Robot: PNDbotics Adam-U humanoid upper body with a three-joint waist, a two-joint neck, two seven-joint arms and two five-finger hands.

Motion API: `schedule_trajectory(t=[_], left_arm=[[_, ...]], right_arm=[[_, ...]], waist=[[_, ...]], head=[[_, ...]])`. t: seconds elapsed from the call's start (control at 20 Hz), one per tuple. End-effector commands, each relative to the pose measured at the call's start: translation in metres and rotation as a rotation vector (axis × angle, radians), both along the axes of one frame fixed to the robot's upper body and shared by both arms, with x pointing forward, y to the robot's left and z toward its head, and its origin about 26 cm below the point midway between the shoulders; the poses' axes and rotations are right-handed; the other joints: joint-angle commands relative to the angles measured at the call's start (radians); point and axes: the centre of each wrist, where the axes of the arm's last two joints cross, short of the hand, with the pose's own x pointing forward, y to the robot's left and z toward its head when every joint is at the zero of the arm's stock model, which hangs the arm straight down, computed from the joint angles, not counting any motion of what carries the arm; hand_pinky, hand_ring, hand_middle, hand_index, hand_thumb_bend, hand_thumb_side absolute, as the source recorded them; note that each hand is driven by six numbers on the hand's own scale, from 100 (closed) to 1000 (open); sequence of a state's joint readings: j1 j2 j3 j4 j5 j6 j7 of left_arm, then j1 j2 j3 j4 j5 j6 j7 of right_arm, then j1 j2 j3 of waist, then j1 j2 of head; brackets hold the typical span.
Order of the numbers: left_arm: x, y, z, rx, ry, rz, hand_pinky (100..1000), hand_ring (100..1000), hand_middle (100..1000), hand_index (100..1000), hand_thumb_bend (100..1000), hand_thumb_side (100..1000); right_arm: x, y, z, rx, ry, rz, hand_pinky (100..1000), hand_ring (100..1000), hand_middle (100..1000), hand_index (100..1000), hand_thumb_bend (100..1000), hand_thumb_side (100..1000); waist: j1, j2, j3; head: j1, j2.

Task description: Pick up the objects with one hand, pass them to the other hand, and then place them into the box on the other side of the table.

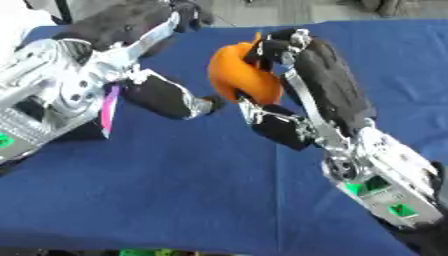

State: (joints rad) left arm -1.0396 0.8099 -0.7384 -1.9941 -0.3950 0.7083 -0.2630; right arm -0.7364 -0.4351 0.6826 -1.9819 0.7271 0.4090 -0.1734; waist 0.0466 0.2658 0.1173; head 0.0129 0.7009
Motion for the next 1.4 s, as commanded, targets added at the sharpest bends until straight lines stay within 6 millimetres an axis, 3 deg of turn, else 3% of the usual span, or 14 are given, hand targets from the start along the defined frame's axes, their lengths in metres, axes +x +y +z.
schedule_trajectory(t=[0.05, 0.35, 0.5, 0.65, 0.95, 1.05, 1.15, 1.25, 1.4], left_arm=[[-0.0027, -0.0019, 0.0061, 0.003, -0.033, -0.033, 829, 809, 786, 913, 545, 375], [-0.0033, -0.0045, 0.0046, 0.038, 0.014, -0.068, 818, 803, 767, 910, 533, 371], [-0.0033, -0.0050, 0.0033, 0.053, 0.038, -0.073, 790, 790, 750, 890, 416, 216], [-0.0030, -0.0045, 0.0018, 0.077, 0.056, -0.062, 790, 792, 752, 878, 383, 100], [-0.0026, -0.0036, 0.0009, 0.141, 0.044, -0.036, 780, 785, 739, 847, 379, 100], [-0.0029, -0.0046, 0.0017, 0.149, 0.033, -0.040, 761, 754, 684, 814, 303, 100], [-0.0032, -0.0057, 0.0031, 0.123, 0.019, -0.042, 726, 679, 584, 731, 122, 100], [-0.0036, -0.0072, 0.0051, 0.062, -0.006, -0.052, 673, 579, 487, 623, 100, 100], [-0.0042, -0.0087, 0.0076, -0.065, -0.035, -0.082, 651, 508, 410, 542, 100, 193]], right_arm=[[-0.0038, 0.0016, 0.0085, 0.010, -0.036, 0.047, 727, 559, 360, 537, 100, 100], [-0.0038, 0.0017, 0.0088, 0.018, -0.044, 0.104, 728, 559, 360, 537, 100, 100], [-0.0040, 0.0022, 0.0088, 0.023, -0.053, 0.136, 727, 559, 360, 536, 100, 100], [-0.0041, 0.0020, 0.0081, 0.025, -0.060, 0.163, 729, 559, 360, 534, 100, 100], [-0.0044, 0.0023, 0.0073, 0.014, -0.073, 0.191, 728, 559, 359, 532, 100, 100], [-0.0045, 0.0024, 0.0067, 0.013, -0.072, 0.200, 727, 558, 357, 532, 100, 100], [-0.0048, 0.0026, 0.0058, 0.013, -0.066, 0.207, 725, 557, 357, 532, 100, 100], [-0.0051, 0.0029, 0.0048, 0.011, -0.056, 0.214, 724, 556, 357, 533, 100, 100], [-0.0052, 0.0028, 0.0043, 0.009, -0.047, 0.213, 723, 556, 357, 533, 100, 100]], waist=[[-0.001, -0.015, 0.002], [-0.001, -0.013, 0.002], [0.000, -0.013, 0.000], [0.000, -0.012, -0.002], [0.001, -0.011, -0.004], [0.001, -0.011, -0.003], [0.000, -0.011, -0.003], [0.000, -0.010, -0.003], [-0.001, -0.008, -0.003]], head=[[0.009, -0.002], [0.015, 0.009], [0.019, 0.007], [0.023, 0.004], [0.028, -0.006], [0.028, -0.006], [0.028, -0.005], [0.027, -0.005], [0.025, -0.007]])
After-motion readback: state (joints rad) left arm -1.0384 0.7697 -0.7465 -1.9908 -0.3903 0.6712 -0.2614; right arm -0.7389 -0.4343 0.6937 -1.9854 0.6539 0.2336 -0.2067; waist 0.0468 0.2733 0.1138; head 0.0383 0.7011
